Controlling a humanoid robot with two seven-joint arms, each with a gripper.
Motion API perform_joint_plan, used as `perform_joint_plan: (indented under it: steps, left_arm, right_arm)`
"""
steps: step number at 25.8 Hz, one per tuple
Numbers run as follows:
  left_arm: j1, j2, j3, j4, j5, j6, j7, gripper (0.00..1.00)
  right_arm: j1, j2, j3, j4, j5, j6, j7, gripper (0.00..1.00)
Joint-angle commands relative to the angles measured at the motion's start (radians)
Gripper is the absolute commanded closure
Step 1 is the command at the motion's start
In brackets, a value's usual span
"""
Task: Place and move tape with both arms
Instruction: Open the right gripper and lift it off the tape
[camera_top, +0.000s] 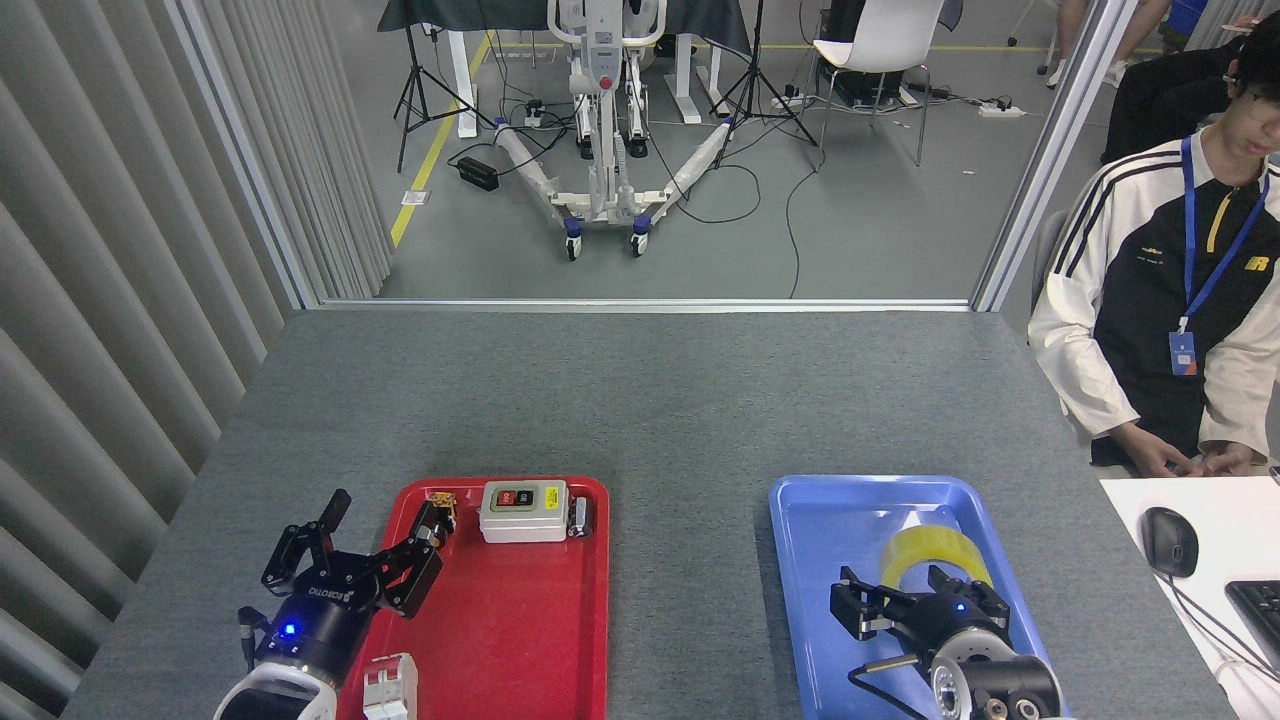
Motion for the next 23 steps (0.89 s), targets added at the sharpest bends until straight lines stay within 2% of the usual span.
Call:
perform_joint_plan:
  steps: [1, 11, 14, 17, 21, 23]
  left_arm:
    - [-0.001, 0.002, 0.004, 0.001, 0.0, -0.01, 0.001, 0.0]
    - [-0.001, -0.001, 0.011, -0.002, -0.001, -0.002, -0.001, 0.0]
    - [-0.002, -0.006, 0.011, -0.002, -0.001, -0.01, 0.001, 0.0]
    - [-0.013, -0.009, 0.01, 0.001, 0.0, -0.011, 0.001, 0.0]
    - [-0.016, -0.005, 0.011, 0.001, 0.0, -0.017, 0.001, 0.0]
    - [-0.016, -0.003, 0.01, 0.001, 0.0, -0.017, 0.001, 0.0]
  right_arm:
    - [0.007, -0.002, -0.001, 0.004, 0.0, 0.012, -0.007, 0.0]
    - [0.016, -0.014, -0.005, 0.004, -0.001, 0.015, -0.017, 0.0]
    - [0.025, -0.014, -0.005, -0.004, -0.001, 0.015, -0.066, 0.0]
    - [0.063, -0.005, -0.021, -0.03, 0.0, 0.015, -0.237, 0.0]
    - [0.142, 0.007, -0.078, -0.042, 0.005, -0.029, -0.646, 0.0]
    - [0.168, 0.018, -0.094, -0.035, 0.031, -0.057, -0.816, 0.0]
